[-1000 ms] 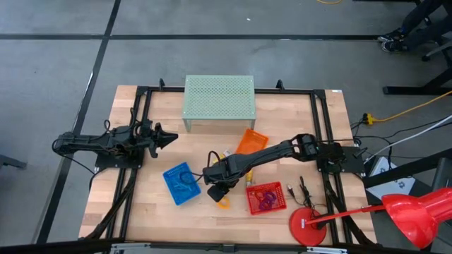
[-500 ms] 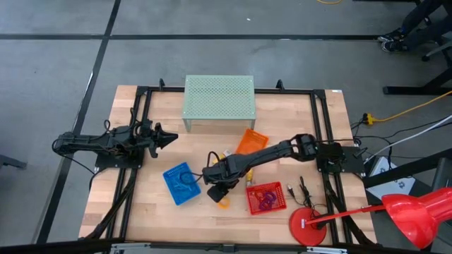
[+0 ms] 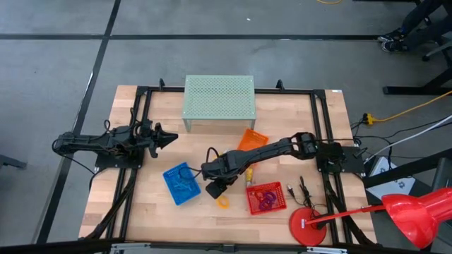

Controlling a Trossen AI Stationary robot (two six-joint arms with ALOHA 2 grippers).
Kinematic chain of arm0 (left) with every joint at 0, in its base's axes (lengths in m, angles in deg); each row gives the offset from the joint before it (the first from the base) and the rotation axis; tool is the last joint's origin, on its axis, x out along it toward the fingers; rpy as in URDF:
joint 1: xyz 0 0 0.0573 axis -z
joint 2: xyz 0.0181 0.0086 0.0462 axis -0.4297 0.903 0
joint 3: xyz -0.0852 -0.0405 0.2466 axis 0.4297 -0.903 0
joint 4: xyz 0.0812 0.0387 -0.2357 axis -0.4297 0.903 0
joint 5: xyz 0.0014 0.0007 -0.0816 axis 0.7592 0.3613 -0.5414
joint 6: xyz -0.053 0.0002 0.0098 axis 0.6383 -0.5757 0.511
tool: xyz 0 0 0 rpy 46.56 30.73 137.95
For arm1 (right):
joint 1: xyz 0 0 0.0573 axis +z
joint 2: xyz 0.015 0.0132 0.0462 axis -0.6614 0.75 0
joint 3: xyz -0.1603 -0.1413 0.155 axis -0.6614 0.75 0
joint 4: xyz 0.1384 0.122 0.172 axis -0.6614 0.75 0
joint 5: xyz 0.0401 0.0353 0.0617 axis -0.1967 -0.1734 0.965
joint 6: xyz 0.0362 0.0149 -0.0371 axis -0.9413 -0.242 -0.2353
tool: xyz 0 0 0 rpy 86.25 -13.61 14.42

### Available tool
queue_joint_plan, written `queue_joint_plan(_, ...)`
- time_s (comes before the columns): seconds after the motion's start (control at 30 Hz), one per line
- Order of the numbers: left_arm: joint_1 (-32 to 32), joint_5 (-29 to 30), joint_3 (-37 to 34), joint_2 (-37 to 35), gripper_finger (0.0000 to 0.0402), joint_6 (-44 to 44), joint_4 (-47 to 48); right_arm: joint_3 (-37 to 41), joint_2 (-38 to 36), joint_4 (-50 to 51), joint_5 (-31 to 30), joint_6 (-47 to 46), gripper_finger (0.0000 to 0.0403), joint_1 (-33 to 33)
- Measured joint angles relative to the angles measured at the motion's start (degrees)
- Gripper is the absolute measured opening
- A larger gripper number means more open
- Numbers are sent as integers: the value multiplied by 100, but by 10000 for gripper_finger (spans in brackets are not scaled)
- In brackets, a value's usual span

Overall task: Pick & Place Office Desk Supplies
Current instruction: Put the yellow spring keychain into the red bin

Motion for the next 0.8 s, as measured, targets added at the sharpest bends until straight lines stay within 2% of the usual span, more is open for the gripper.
queue_joint_plan(0.2,0,0,2,0,31,0,1,-446,-31,132,-303,389,139,-39)
queue_joint_plan(0.53,0,0,1,0,31,0,1,-362,-31,170,-555,300,139,-140)
queue_joint_plan(0.8,0,0,1,0,31,0,0,-190,-26,-313,-400,-35,139,-343)
